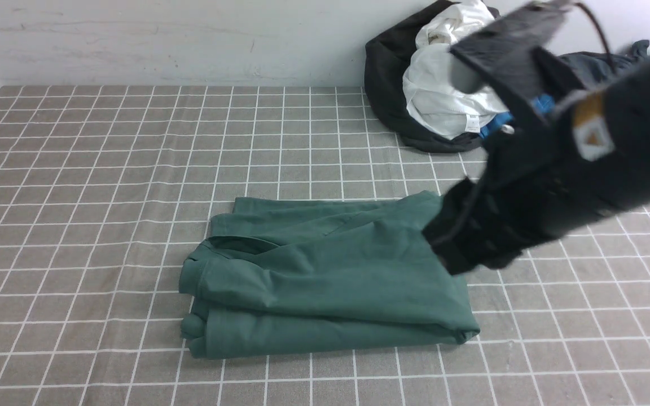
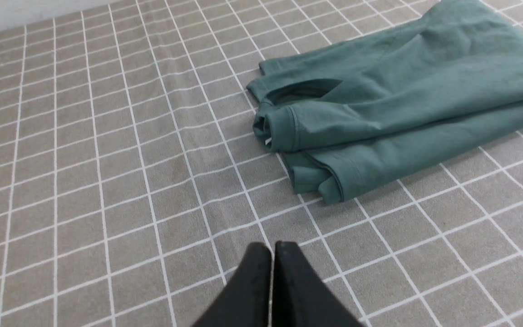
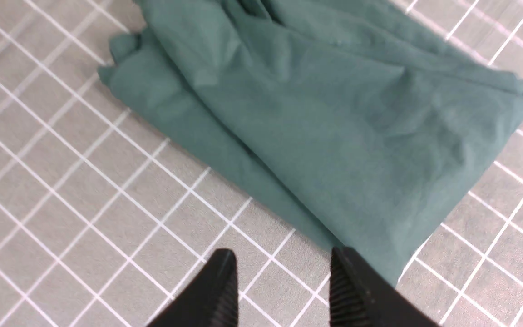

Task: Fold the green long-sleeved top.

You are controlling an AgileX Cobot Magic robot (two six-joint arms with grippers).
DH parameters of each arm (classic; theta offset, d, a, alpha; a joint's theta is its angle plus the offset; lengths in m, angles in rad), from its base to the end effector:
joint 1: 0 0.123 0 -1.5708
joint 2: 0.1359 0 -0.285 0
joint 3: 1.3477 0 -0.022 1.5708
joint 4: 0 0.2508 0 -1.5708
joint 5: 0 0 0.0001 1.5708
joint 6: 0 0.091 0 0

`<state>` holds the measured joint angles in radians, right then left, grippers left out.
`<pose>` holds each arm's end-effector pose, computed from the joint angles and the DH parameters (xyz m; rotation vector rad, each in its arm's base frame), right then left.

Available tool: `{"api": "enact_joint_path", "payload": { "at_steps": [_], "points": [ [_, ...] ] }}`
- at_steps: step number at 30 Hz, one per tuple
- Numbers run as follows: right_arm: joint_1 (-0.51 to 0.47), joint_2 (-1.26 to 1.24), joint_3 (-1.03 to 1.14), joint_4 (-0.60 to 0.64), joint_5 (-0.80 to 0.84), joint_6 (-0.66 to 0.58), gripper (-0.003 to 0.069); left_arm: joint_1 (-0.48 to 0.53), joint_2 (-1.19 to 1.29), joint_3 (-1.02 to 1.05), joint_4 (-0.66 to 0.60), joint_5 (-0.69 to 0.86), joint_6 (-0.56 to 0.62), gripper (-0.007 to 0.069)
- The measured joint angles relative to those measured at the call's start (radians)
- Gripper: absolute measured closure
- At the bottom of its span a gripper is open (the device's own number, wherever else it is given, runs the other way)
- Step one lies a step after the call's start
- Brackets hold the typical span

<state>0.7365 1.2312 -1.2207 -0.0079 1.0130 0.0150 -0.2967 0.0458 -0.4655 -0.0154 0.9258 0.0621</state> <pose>0.1816 0.1638 0.3699 -0.8963 2.3687 0.2956 0.0105 -0.0044 0.2784 0.3545 1.9618 -0.1697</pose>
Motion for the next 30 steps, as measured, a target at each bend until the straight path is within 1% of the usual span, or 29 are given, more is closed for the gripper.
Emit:
{"api": "enact_joint_path", "payload": {
  "at_steps": [1,2,4,5,6,7,8,9,10,11,13,15,18,26,30],
  "points": [
    [0.000,-0.064,0.066,0.000,-0.038,0.005,0.0416,0.000,-0.001,0.001,0.000,-0.007,0.000,0.0631],
    [0.000,-0.076,0.076,0.000,-0.052,0.007,0.0419,0.000,-0.001,0.001,0.000,-0.008,0.000,0.0631],
    [0.000,-0.193,0.166,0.001,-0.105,0.010,0.0446,0.000,-0.001,0.001,0.000,-0.012,0.000,0.0631],
    [0.000,-0.296,0.238,0.008,-0.155,0.012,0.0475,0.000,-0.001,0.002,0.000,-0.012,0.000,0.0631],
    [0.000,-0.320,0.254,0.008,-0.160,0.013,0.0483,0.000,-0.001,0.002,0.000,-0.012,0.000,0.0631],
    [0.000,-0.418,0.315,0.013,-0.198,0.013,0.0525,0.000,-0.001,0.002,0.000,-0.012,0.000,0.0631],
    [0.000,-0.429,0.322,0.013,-0.202,0.013,0.0525,0.000,-0.001,0.002,0.000,-0.012,0.000,0.0631],
    [0.000,-0.529,0.378,0.015,-0.236,0.015,0.0580,0.000,-0.001,0.002,0.000,-0.012,0.000,0.0631],
    [0.000,-0.539,0.383,0.015,-0.239,0.015,0.0580,0.000,-0.001,0.002,0.000,-0.012,0.000,0.0631],
    [0.000,-0.606,0.418,0.008,-0.266,0.016,0.0620,0.000,-0.001,0.002,0.000,-0.012,0.000,0.0631],
    [0.000,-0.684,0.460,0.001,-0.315,0.017,0.0655,0.000,-0.001,0.002,0.000,-0.012,0.000,0.0631],
    [0.000,-0.742,0.493,-0.023,-0.361,0.017,0.0669,0.000,-0.001,0.002,0.000,-0.012,0.000,0.0631],
    [0.000,-0.788,0.516,-0.046,-0.386,0.017,0.0671,0.000,-0.001,0.002,0.000,-0.012,0.000,0.0631],
    [0.000,-0.824,0.532,-0.083,-0.357,0.030,0.0671,0.000,-0.001,0.002,0.000,-0.012,0.000,0.0631],
    [0.000,-0.824,0.533,-0.075,-0.344,0.030,0.0673,0.000,-0.001,0.002,0.000,-0.012,0.000,0.0631]
  ]
}}
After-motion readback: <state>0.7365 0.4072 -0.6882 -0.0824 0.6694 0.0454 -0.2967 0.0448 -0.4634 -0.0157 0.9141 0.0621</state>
